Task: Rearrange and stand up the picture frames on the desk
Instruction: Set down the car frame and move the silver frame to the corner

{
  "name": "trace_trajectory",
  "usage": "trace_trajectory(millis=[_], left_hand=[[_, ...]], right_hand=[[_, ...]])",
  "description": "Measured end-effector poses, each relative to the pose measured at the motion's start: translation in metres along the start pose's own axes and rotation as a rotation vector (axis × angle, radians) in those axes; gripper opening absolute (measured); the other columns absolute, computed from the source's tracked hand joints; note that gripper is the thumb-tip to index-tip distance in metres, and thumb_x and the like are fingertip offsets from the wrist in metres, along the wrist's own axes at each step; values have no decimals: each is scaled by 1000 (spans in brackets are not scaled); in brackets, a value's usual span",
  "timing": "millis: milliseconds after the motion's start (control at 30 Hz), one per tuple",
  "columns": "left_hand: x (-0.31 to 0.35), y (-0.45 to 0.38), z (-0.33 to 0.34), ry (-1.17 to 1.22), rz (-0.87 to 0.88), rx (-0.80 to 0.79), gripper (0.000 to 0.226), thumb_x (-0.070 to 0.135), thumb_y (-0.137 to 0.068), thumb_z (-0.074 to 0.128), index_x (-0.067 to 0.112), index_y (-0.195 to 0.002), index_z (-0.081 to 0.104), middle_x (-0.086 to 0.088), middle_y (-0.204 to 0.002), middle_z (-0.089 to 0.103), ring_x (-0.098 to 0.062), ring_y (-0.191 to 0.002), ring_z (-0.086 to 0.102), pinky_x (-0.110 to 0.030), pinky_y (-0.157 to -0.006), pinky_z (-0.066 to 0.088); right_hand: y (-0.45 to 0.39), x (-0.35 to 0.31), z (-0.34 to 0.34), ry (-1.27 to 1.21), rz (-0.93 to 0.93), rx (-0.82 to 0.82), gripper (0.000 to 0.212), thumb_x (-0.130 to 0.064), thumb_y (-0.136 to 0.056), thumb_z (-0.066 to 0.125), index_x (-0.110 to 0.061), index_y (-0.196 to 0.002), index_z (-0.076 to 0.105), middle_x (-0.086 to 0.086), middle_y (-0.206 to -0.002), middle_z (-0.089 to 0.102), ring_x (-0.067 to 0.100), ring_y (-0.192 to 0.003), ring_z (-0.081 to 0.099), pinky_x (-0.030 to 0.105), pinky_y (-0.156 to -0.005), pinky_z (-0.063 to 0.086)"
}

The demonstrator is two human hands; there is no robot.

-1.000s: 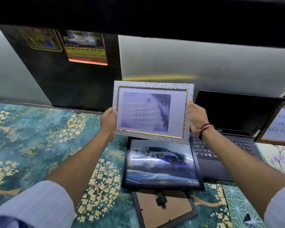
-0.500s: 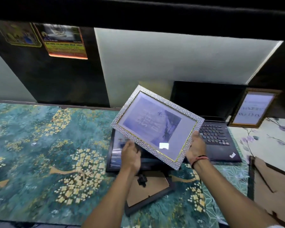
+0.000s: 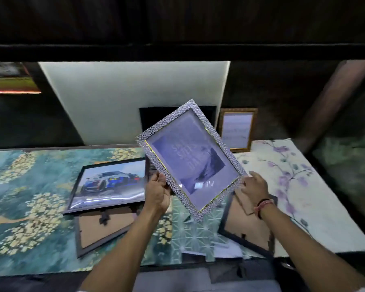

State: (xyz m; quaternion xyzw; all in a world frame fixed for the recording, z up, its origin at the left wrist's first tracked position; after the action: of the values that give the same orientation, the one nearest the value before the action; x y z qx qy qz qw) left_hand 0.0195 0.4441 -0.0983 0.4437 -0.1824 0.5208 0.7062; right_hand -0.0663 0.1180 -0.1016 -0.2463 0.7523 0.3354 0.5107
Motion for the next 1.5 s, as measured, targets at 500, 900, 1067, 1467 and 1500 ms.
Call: trace_trajectory(millis=[500,900,1067,1467,1500], left_hand=[[-102,5,232,-447,14,-244,25,5,-107,43,8,-120,65,1,-91,74,-5,-68,68,-20,-65,57],[-155,-87,362,-723,163,-258,35,3,-105,47,11,-134,65,-7,-129,70,-23,-125,62,-39,-113,43],[-155,-89,400,-737,200,-299,53,-11,-104,35,17,-146,53,-1,-116,66,-8,-96,65,-31,-87,53],[-181,-128,439,-723,269,-331,38,10,-107,39,29,-127,65,11,-115,73,-5,-107,68,-25,-78,61],[-189,-148,433,-737,269,-306,37,18,-106,39,30,-130,64,8,-126,69,-11,-120,64,-35,-92,60]], right_hand=[[-123,-38,-197,168,-297,116,30,0,-84,57,-7,-107,75,5,-89,72,16,-81,61,39,-85,53],[-253,-9,-241,140,-199,171,23,-3,-75,44,14,-85,56,7,-70,43,18,-69,36,30,-61,30],[-306,-24,-242,190,-237,113,33,-5,-66,37,10,-86,57,29,-73,53,15,-73,41,28,-67,30],[-381,-85,-234,209,-290,-66,54,7,-80,38,-17,-121,65,3,-111,72,25,-100,66,35,-93,53],[-387,-86,-233,215,-292,-73,52,5,-80,39,-20,-117,66,1,-103,74,25,-97,67,35,-88,55]])
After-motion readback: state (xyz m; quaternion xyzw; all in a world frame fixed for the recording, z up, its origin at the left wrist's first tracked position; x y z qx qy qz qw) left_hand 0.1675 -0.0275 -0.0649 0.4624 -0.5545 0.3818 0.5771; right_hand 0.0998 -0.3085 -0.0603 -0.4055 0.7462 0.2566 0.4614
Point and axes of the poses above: each hand's wrist, its own y-axis away from the middle knuckle, its own z-axis out of the palm, x = y × z, the point moved 6 cm from there along -y, towards the middle knuckle
